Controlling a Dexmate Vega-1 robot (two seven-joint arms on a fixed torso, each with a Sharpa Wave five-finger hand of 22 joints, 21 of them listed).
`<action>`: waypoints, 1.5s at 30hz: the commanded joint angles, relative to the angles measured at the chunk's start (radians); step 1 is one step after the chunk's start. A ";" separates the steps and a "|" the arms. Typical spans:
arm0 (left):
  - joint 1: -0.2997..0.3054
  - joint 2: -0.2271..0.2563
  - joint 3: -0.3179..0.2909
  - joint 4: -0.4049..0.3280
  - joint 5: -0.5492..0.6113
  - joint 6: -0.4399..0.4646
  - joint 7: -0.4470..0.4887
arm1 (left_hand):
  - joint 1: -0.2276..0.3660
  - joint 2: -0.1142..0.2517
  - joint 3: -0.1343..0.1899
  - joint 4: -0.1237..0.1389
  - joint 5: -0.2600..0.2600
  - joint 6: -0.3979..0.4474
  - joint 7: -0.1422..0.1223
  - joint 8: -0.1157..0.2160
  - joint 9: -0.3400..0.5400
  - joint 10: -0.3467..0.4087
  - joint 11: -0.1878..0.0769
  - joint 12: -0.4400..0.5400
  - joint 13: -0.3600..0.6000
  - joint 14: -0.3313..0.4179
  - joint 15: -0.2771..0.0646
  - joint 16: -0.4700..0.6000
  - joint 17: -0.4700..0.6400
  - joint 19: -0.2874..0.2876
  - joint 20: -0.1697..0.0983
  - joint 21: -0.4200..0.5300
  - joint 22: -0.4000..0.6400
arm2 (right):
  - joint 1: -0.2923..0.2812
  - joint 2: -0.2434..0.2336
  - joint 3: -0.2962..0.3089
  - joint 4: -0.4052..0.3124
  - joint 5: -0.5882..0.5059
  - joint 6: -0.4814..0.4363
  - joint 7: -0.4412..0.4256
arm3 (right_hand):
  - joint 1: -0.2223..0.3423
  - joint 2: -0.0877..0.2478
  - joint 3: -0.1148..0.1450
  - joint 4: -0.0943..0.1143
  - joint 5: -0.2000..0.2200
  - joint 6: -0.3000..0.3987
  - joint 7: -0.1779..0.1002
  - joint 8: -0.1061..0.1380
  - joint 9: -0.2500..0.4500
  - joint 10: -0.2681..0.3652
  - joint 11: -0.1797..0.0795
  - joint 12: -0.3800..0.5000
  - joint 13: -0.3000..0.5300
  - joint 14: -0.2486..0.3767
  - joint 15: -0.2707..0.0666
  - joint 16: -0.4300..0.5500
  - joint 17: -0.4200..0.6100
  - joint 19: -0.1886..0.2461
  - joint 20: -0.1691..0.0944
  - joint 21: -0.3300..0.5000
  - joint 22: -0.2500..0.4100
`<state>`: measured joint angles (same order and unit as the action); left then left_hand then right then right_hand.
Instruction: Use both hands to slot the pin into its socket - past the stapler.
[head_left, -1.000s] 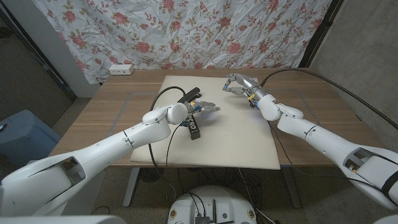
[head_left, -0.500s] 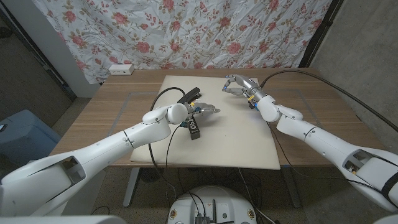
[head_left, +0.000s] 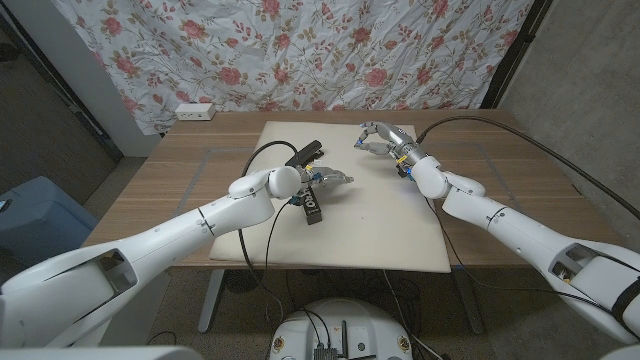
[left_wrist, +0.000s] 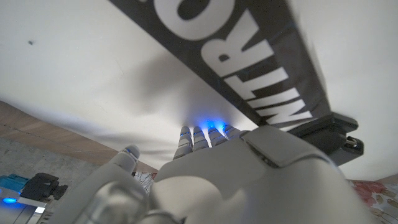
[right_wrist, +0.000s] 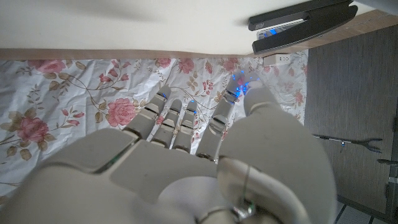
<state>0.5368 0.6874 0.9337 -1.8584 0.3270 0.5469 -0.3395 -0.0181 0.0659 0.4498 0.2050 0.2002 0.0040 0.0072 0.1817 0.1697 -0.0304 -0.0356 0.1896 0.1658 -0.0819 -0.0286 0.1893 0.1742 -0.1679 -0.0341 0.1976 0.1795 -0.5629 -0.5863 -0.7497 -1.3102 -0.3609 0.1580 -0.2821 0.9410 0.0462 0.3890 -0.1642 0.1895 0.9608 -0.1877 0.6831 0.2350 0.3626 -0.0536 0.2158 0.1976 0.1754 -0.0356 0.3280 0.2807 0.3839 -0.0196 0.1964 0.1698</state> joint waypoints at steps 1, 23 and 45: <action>-0.017 0.010 0.008 -0.004 0.002 0.002 -0.023 | -0.012 0.110 -0.005 0.001 0.005 0.011 0.002 0.010 0.003 0.013 -0.002 0.008 0.004 0.005 -0.002 0.007 0.005 -0.073 -0.085 0.008 0.002 | -0.013 0.026 0.017 0.045 0.078 0.066 0.006 | 0.007 0.004 -0.002 0.000 0.008 0.013 -0.001 0.004 0.002 0.006 0.003 -0.003 0.004 0.008 -0.027 0.001 0.003 0.003 0.004 -0.002 0.002; -0.024 0.003 0.006 0.019 -0.006 -0.005 -0.026 | -0.011 0.113 -0.020 0.000 0.007 0.010 -0.006 0.004 0.003 0.015 -0.008 0.004 0.004 0.014 -0.004 0.006 0.004 -0.065 -0.083 0.010 0.002 | -0.027 0.089 0.015 0.119 0.151 0.083 -0.010 | 0.009 0.005 -0.005 0.000 0.008 0.012 -0.007 0.000 -0.002 0.011 0.001 -0.002 0.004 0.006 -0.029 0.000 0.003 0.001 0.006 -0.002 0.002; -0.033 -0.001 0.009 0.038 -0.004 -0.028 -0.030 | -0.009 0.117 -0.030 -0.001 0.010 0.013 -0.011 0.002 0.003 0.016 -0.010 0.001 0.004 0.016 -0.005 0.002 0.004 -0.064 -0.084 0.009 0.001 | 0.000 0.099 -0.019 0.192 0.142 0.104 0.001 | 0.013 0.000 -0.010 -0.001 0.009 0.021 -0.026 0.003 0.000 -0.010 -0.006 -0.011 0.005 -0.024 -0.014 -0.013 0.003 -0.041 0.034 -0.014 0.002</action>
<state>0.5087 0.6915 0.9417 -1.8328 0.3224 0.5292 -0.3677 -0.0221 0.0619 0.4247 0.2045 0.2002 0.0108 0.0034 0.1816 0.1697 -0.0144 -0.0411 0.1931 0.1666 -0.0677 -0.0323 0.1893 0.1757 -0.1678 -0.0343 0.2034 0.1806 -0.5737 -0.4904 -0.7544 -1.1442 -0.2133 0.2631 -0.2901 0.9409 0.0461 0.3805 -0.1642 0.1894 0.9629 -0.1899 0.6811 0.2304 0.3566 -0.0596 0.2069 0.1976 0.1631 -0.0387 0.3210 0.2806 0.3544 0.0098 0.1857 0.1697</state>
